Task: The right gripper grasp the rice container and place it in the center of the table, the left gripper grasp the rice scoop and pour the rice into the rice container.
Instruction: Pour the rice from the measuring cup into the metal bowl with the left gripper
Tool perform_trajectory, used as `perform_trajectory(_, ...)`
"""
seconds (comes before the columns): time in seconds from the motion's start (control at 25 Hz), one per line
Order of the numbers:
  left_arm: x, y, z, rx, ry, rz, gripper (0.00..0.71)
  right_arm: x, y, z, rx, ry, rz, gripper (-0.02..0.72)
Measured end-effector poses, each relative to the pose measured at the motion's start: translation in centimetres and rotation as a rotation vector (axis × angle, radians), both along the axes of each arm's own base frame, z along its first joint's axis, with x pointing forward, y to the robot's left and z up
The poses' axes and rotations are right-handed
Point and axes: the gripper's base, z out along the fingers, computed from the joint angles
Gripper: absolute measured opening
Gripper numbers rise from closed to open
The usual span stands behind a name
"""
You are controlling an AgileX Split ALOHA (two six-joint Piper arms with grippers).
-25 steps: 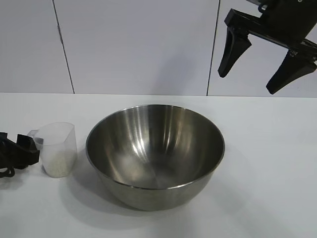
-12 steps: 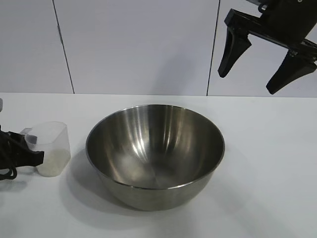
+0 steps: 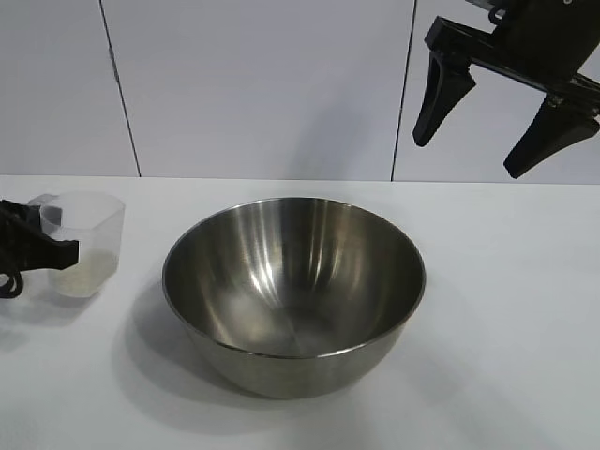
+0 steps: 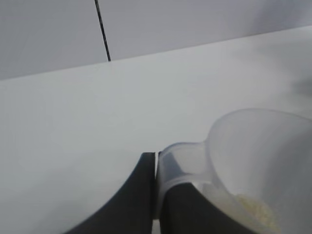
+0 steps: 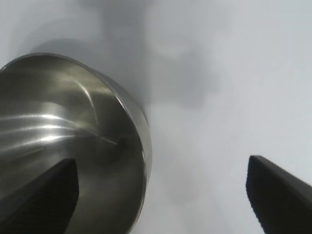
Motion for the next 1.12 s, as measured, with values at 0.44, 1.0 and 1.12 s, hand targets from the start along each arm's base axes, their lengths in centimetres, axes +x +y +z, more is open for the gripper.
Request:
perform_trajectory(0.44,1.0,-1.6,6.2,0.114,-0.091,-0.192,0.003,0.0,0.0,0.0,0.000,0.001,0.000,0.641)
perform_trajectory(1.0,2.3,-9.3,11.5,0.413,-0.171,-0.482,0.003,0.0,0.0,0.0,0.000,0.001,0.000,0.641)
perform_trajectory(1.12,1.6,-10.8,11.5,0.495,-0.205,-0.551,0.003,0.0,0.0,0.0,0.000,0.003,0.000,0.641)
